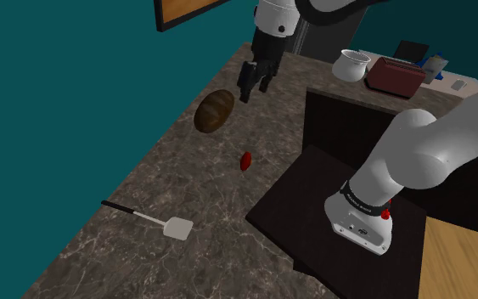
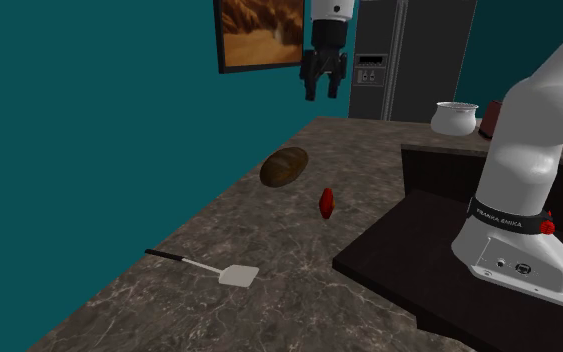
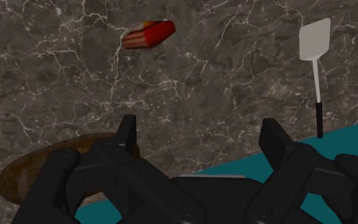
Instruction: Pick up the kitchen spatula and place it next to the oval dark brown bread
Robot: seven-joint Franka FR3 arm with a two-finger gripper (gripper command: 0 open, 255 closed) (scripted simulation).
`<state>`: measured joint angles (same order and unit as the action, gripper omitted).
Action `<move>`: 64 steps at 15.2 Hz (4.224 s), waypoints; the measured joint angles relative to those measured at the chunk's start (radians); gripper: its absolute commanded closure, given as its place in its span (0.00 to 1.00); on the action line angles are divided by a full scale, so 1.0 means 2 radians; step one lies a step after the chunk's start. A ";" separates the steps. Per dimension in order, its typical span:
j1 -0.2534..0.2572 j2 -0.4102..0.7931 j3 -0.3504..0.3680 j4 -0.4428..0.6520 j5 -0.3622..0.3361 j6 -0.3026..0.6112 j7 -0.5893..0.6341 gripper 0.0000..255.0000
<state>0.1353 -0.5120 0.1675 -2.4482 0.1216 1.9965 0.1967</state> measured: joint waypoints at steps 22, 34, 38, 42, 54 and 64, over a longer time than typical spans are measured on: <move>0.072 0.374 0.105 0.136 -0.135 0.230 0.142 0.00; 0.169 0.581 0.073 0.307 -0.235 0.250 0.201 0.00; 0.179 0.611 0.064 0.324 -0.245 0.262 0.207 0.00; 0.184 0.630 0.058 0.333 -0.250 0.272 0.210 0.00; 0.184 0.631 0.057 0.334 -0.250 0.273 0.210 1.00; 0.178 0.607 0.066 0.328 -0.242 0.255 0.204 1.00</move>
<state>0.4905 0.7020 0.3000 -1.7932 -0.3621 2.5056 0.6047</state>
